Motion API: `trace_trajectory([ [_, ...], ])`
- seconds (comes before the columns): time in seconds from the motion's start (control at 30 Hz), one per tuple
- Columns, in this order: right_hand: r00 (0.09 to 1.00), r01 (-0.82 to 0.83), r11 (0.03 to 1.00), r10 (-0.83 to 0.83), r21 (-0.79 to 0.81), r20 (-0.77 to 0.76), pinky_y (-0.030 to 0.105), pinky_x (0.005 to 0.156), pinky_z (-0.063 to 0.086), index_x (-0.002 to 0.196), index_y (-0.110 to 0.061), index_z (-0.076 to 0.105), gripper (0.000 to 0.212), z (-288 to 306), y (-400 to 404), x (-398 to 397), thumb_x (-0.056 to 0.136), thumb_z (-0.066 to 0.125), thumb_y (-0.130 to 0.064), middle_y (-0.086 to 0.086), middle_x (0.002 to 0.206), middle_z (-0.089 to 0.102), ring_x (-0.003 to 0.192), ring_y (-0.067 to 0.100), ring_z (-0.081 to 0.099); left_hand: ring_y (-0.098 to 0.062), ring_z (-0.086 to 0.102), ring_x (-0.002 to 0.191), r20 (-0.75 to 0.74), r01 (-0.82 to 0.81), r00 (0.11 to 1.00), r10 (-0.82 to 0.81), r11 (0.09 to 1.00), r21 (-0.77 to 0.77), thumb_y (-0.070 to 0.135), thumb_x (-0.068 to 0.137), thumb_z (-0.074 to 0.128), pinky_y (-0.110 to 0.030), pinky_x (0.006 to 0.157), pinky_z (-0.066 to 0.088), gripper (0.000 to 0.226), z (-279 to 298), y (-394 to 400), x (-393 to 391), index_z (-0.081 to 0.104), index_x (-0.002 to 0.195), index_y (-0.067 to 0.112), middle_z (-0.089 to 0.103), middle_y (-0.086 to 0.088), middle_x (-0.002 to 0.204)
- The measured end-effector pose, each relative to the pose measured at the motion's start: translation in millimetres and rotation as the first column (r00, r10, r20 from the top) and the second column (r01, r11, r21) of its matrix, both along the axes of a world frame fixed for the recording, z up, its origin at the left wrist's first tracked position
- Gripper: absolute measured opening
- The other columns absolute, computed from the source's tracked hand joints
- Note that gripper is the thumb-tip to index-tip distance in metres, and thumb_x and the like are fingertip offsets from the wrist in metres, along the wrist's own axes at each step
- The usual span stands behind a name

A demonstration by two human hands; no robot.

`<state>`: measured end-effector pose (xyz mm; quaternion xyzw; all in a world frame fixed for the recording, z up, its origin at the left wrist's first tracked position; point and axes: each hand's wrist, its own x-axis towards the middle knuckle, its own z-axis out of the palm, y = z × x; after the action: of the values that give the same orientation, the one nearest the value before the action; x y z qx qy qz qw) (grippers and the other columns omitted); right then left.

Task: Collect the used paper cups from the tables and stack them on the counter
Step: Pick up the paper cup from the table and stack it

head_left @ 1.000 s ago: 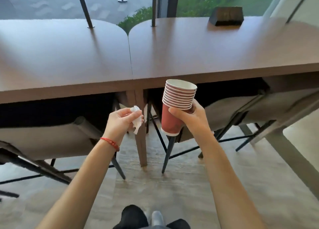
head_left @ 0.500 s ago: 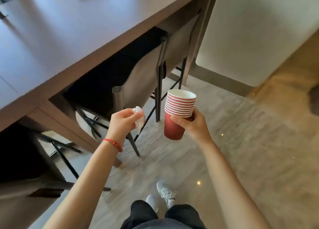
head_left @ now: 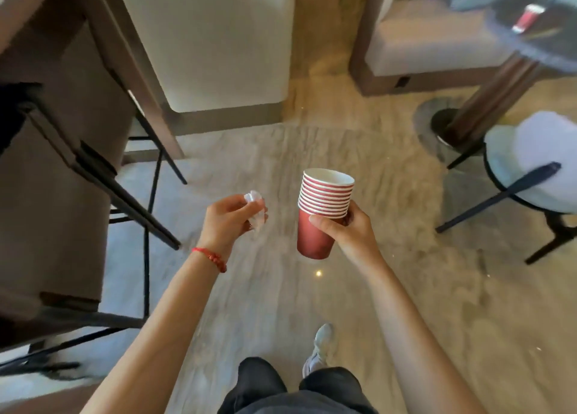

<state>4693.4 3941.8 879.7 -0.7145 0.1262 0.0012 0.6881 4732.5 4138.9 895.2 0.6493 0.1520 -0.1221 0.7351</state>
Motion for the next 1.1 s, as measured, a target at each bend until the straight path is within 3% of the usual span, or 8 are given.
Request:
trace_trajectory([
  [0.1, 0.993, 0.117, 0.993, -0.117, 0.010, 0.013, 0.012, 0.066, 0.050, 0.095, -0.021, 0.061, 0.034, -1, -48, -11, 0.069, 0.080, -0.010, -0.008, 0.090, 0.069, 0.078, -0.003, 0.066, -0.011, 0.065, 0.056, 0.010, 0.122, 0.992, -0.122, 0.992, 0.005, 0.004, 0.083, 0.064, -0.021, 0.061, 0.054, 0.007, 0, -53, 12, 0.064, 0.077, 0.002, 0.066, -0.003, 0.061],
  [0.27, 0.958, 0.283, 0.959, -0.283, 0.007, 0.046, 0.012, 0.066, 0.050, 0.094, -0.024, 0.061, 0.034, 1, -130, -21, 0.069, 0.080, -0.011, -0.009, 0.090, 0.069, 0.077, -0.004, 0.066, -0.021, 0.063, 0.067, 0.028, 0.299, 0.953, -0.300, 0.953, 0.057, 0.008, 0.084, 0.064, -0.033, 0.076, 0.053, 0.014, 1, -141, 29, 0.063, 0.079, -0.005, 0.062, -0.012, 0.072],
  [0.4, 0.928, 0.364, 0.931, -0.364, 0.009, 0.080, 0.012, 0.065, 0.050, 0.097, -0.022, 0.062, 0.037, 5, -191, -17, 0.069, 0.081, -0.008, -0.010, 0.088, 0.071, 0.079, -0.004, 0.066, -0.014, 0.066, 0.064, 0.079, 0.396, 0.912, -0.402, 0.914, 0.089, 0.009, 0.084, 0.064, -0.025, 0.067, 0.052, 0.020, 4, -212, 50, 0.063, 0.085, -0.011, 0.064, -0.012, 0.072],
  [0.53, 0.913, 0.399, 0.917, -0.399, 0.016, 0.086, 0.010, 0.063, 0.048, 0.097, -0.027, 0.061, 0.040, 14, -240, -7, 0.064, 0.082, -0.021, -0.021, 0.084, 0.072, 0.081, -0.004, 0.067, -0.014, 0.067, 0.065, 0.108, 0.444, 0.887, -0.450, 0.893, 0.071, 0.009, 0.084, 0.064, -0.022, 0.063, 0.053, 0.023, 10, -273, 69, 0.063, 0.090, -0.013, 0.065, -0.016, 0.078],
  [0.67, 0.899, 0.431, 0.902, -0.430, 0.007, 0.084, 0.010, 0.063, 0.049, 0.097, -0.031, 0.062, 0.040, 27, -279, 10, 0.061, 0.079, -0.030, -0.022, 0.088, 0.071, 0.084, -0.003, 0.067, -0.023, 0.067, 0.075, 0.107, 0.491, 0.863, -0.495, 0.869, 0.061, 0.009, 0.084, 0.065, -0.028, 0.072, 0.055, 0.020, 16, -318, 91, 0.063, 0.085, -0.011, 0.064, -0.018, 0.081],
  [0.97, 0.865, 0.498, 0.867, -0.497, 0.003, 0.074, 0.013, 0.065, 0.051, 0.097, -0.031, 0.062, 0.042, 10, -351, 104, 0.059, 0.080, -0.032, -0.019, 0.088, 0.071, 0.086, 0.000, 0.067, -0.024, 0.066, 0.075, 0.086, 0.561, 0.820, -0.565, 0.825, 0.073, 0.008, 0.083, 0.066, -0.035, 0.078, 0.054, 0.013, -3, -399, 195, 0.065, 0.076, -0.004, 0.067, -0.012, 0.075],
  [1.1, 0.855, 0.516, 0.857, -0.514, -0.013, 0.065, 0.012, 0.064, 0.051, 0.099, -0.034, 0.060, 0.048, 7, -387, 177, 0.058, 0.085, -0.036, -0.019, 0.090, 0.069, 0.086, -0.003, 0.066, -0.022, 0.067, 0.073, 0.120, 0.589, 0.796, -0.594, 0.804, 0.076, 0.009, 0.083, 0.066, -0.027, 0.068, 0.054, 0.012, -5, -439, 272, 0.066, 0.074, 0.001, 0.067, -0.011, 0.073],
])
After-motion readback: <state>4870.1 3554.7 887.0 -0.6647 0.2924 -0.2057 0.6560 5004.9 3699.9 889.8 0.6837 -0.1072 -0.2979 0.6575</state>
